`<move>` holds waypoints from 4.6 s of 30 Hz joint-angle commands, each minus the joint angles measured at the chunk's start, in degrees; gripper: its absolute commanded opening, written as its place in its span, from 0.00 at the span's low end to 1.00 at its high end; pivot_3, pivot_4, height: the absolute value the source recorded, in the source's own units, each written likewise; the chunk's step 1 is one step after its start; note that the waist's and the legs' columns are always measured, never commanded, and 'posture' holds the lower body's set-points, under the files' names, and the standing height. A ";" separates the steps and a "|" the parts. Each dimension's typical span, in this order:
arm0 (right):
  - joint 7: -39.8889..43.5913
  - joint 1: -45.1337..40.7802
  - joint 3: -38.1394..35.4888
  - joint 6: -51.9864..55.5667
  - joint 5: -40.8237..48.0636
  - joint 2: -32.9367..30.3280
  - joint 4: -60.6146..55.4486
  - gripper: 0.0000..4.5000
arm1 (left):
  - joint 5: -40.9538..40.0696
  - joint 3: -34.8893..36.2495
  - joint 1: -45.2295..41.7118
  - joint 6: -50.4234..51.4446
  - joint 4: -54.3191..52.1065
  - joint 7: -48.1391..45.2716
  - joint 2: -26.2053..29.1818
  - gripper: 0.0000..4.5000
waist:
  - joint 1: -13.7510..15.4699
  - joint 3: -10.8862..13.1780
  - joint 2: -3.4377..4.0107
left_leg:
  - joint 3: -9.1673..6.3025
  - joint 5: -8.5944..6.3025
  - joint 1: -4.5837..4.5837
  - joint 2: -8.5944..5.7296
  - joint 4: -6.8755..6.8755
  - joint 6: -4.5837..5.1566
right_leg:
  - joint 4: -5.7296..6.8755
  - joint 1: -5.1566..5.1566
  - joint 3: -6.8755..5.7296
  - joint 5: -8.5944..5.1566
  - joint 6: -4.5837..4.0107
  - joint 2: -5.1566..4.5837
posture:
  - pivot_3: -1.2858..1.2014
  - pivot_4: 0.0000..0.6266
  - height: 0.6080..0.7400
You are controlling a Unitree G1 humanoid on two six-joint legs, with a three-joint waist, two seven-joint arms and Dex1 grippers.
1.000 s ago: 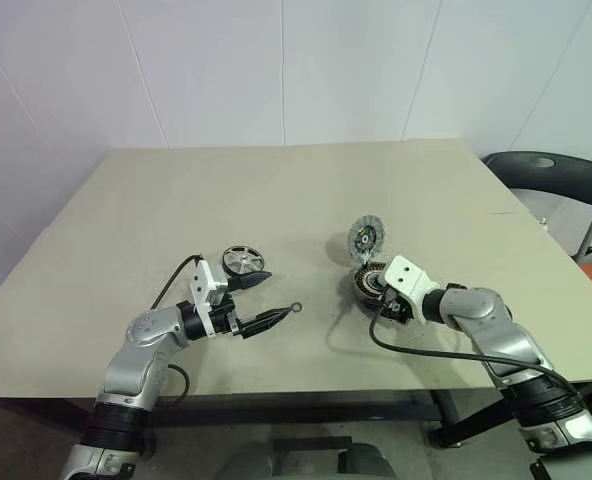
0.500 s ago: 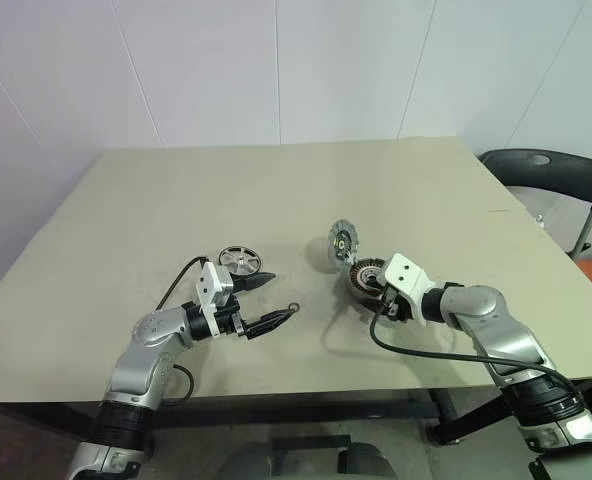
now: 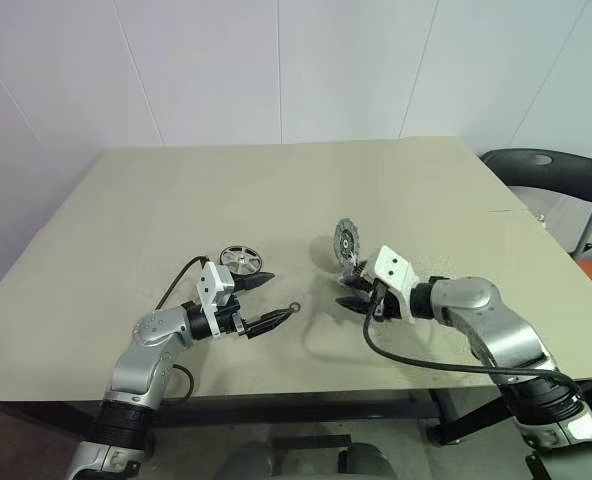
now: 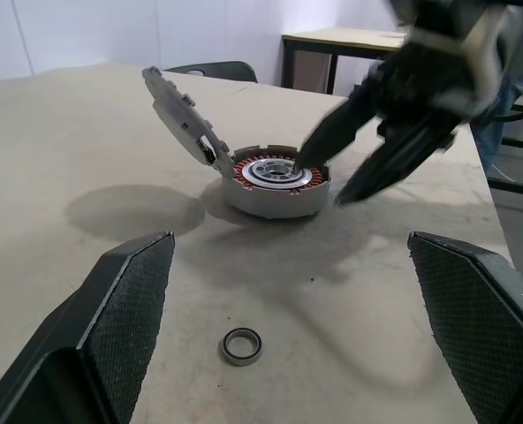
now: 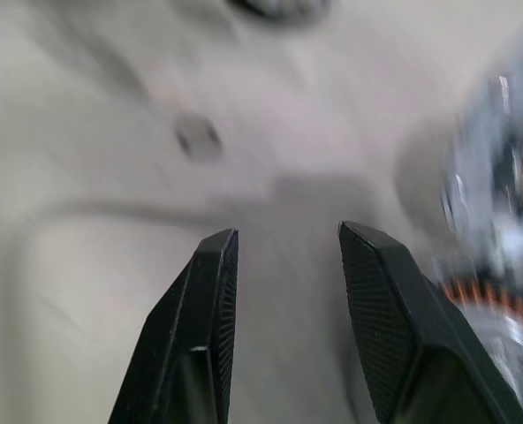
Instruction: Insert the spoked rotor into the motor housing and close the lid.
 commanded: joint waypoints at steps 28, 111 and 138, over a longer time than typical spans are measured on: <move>-10.76 -2.32 1.76 4.95 -11.53 1.52 10.52 1.00 | 1.80 -2.22 -1.03 -4.11 1.64 -0.29 -1.21 1.00 | 0.74 -0.09 -0.14 | 0.03 0.00 0.21 0.01 0.16 0.00 | -0.04 0.34 -0.01 -0.04 -0.04 0.00 | 0.52 0.00 1.00; -12.06 -3.29 -7.19 -4.90 -1.60 11.17 8.73 0.99 | 4.24 -4.20 -0.52 -4.69 1.35 0.18 -1.82 1.00 | -0.13 0.09 0.31 | 2.18 -0.16 -0.14 2.08 -0.54 -0.10 | -1.90 -0.24 -0.81 1.80 0.03 0.05 | 0.52 0.00 1.00; -14.32 -2.12 -4.47 8.86 -3.61 11.73 14.49 0.99 | 4.41 -4.75 -0.95 -2.14 -1.57 1.58 -2.20 1.00 | -0.04 0.05 0.19 | 2.58 -0.23 0.05 2.10 -0.03 -0.07 | -1.86 0.17 -0.70 1.65 -0.07 0.05 | 0.52 0.00 1.00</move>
